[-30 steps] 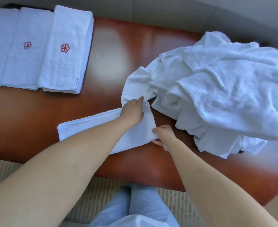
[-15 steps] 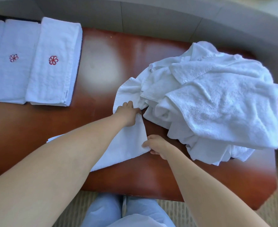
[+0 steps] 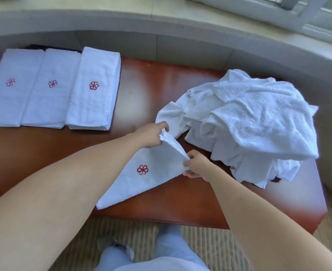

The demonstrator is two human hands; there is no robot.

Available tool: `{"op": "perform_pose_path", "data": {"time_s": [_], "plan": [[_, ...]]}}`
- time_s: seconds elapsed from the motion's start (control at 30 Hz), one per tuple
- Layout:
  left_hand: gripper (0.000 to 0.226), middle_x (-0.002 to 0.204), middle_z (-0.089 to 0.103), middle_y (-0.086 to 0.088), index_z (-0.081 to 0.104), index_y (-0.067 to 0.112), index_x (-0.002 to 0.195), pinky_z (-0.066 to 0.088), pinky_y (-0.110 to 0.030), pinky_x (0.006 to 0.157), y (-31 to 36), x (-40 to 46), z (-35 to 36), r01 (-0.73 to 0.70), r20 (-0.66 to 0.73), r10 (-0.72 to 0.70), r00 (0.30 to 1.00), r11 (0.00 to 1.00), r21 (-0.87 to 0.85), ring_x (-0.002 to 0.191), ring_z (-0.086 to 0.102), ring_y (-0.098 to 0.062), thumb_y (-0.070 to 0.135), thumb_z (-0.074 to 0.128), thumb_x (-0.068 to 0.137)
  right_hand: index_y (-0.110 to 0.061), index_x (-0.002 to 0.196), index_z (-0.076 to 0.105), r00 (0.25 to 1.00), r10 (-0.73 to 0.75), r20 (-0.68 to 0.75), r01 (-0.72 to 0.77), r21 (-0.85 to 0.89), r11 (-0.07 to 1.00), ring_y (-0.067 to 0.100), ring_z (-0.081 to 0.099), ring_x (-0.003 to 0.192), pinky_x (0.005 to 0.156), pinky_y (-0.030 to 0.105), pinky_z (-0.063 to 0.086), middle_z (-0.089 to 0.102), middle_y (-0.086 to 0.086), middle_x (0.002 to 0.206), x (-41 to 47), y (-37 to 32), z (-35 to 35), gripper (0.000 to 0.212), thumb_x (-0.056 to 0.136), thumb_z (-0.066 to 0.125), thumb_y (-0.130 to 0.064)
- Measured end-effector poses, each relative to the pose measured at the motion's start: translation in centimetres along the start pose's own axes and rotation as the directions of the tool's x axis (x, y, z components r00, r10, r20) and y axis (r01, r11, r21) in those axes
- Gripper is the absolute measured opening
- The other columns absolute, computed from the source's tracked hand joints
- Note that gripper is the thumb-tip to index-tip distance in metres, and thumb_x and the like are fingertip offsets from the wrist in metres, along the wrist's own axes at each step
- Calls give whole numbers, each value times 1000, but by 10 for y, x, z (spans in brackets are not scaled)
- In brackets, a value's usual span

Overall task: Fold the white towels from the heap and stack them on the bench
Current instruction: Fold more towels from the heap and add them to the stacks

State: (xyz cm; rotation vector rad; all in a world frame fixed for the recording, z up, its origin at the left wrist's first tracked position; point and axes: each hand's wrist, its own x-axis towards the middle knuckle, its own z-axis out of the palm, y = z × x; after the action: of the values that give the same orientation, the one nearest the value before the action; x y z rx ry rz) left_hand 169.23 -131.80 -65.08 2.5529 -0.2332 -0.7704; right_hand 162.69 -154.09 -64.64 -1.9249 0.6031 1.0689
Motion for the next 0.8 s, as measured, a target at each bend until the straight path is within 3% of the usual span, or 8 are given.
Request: {"op": "perform_pose_path", "data": {"time_s": [0.13,0.23,0.3,0.37,0.47,0.57,0.7,0.8], "plan": [[27,94,62,15,63,38,104,50,-31,73,-23,-73,-48,-46,-104,47,993,999,8,90,61,-18,19,61,85,-16,121,56,968,-219,-121,197,-168,966,28,71,89,63,32,63,60,9,106,-53,-42,28,25,97,59,-10],[18,80,54,13,52,30,77,44,-32,63,-49,-135,-87,-47,-210,61,976,996,72,82,57,-20,16,61,83,-16,136,53,918,-371,-142,308,-337,890,16,68,75,60,26,59,62,7,94,-98,-84,59,40,97,61,-12],[23,75,51,10,44,29,71,33,-32,55,-67,-176,-112,-28,-267,44,963,998,63,75,53,-21,16,60,82,-16,131,58,881,-451,-146,355,-428,831,17,69,79,61,24,58,64,6,110,-128,-114,85,35,97,61,-12],[14,77,55,6,49,24,75,31,-31,55,-88,-214,-134,-7,-309,22,951,999,49,74,54,-21,17,59,81,-13,120,58,828,-532,-180,419,-431,799,13,67,61,50,20,55,63,7,98,-152,-142,109,26,95,55,-6],[5,83,60,3,56,22,85,38,-33,62,-120,-267,-161,23,-396,-32,917,999,-29,79,58,-23,19,61,84,-16,107,57,773,-603,-195,494,-410,766,18,71,54,63,34,63,62,5,91,-186,-176,146,21,92,48,-5],[18,85,58,8,49,31,80,40,-33,67,-152,-311,-181,55,-465,-85,881,995,-78,86,57,-23,22,61,89,-15,109,58,725,-671,-156,573,-404,713,24,76,65,73,41,64,69,7,93,-206,-208,182,25,88,49,-6],[25,84,57,8,44,32,74,36,-31,63,-196,-355,-201,101,-531,-164,832,984,-144,82,53,-21,21,57,93,-19,101,59,688,-718,-104,632,-402,663,26,77,70,81,47,63,74,10,84,-221,-248,231,23,85,49,-7],[17,81,55,11,51,32,81,34,-30,60,-225,-375,-216,129,-568,-212,795,974,-184,80,53,-18,22,56,93,-23,96,59,665,-742,-82,663,-394,637,26,77,72,82,49,63,75,9,74,-227,-273,262,20,83,51,-9]]}}
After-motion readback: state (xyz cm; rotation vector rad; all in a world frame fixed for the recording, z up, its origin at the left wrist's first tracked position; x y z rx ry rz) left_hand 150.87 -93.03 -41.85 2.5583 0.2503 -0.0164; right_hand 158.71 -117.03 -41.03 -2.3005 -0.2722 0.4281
